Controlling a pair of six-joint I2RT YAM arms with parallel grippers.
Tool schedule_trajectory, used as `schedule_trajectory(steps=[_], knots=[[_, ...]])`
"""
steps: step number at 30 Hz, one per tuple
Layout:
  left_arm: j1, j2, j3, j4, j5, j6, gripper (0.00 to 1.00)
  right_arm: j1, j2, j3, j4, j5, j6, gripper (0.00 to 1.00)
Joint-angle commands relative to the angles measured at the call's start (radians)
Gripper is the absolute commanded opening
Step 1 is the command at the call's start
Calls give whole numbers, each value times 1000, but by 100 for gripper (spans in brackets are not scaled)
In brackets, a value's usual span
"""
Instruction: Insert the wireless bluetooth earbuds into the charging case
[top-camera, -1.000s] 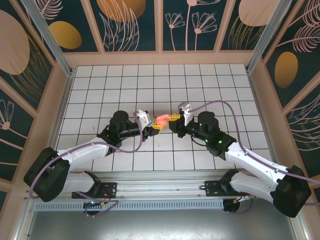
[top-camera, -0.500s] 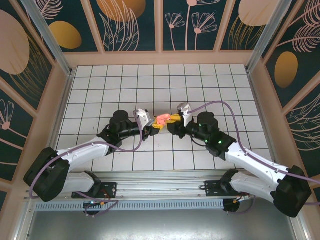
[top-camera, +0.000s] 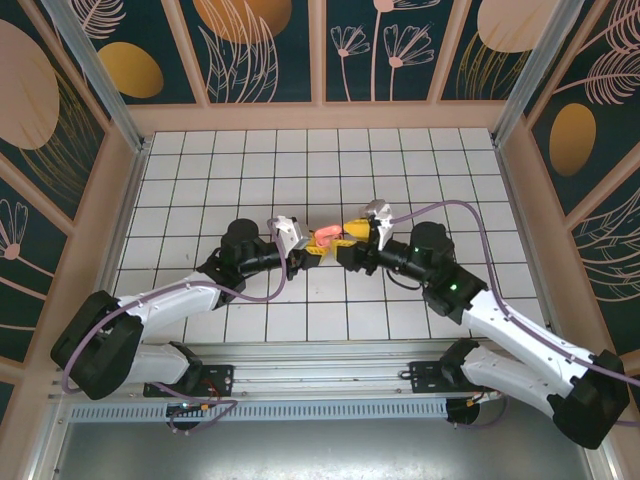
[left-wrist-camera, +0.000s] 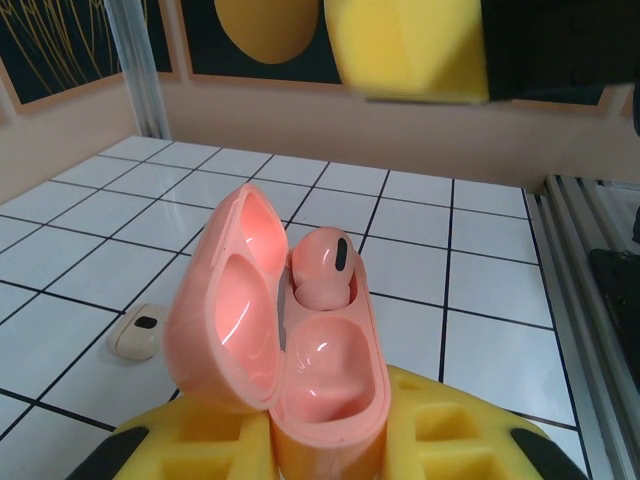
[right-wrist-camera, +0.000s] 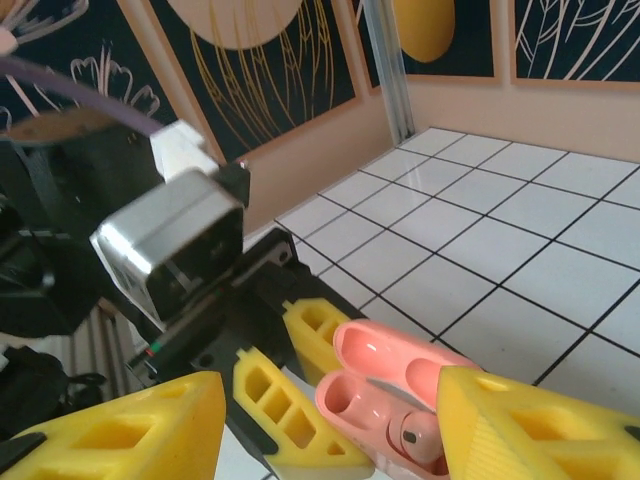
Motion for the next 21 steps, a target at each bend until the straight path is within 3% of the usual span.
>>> schedule_trajectory(steps=[1, 8, 13, 21], knots=[[-2, 0, 25, 45, 19, -16, 21, -48, -14, 30, 5, -85, 64, 58], [-3, -19, 15, 49, 13, -27, 21, -122, 43, 32, -16, -159, 120, 57], [11, 7, -27, 132, -35, -88, 21, -131, 101, 88, -132, -73, 137, 55], [121, 116, -93, 286, -58, -278, 20, -130, 215, 226, -414, 47, 110, 52]])
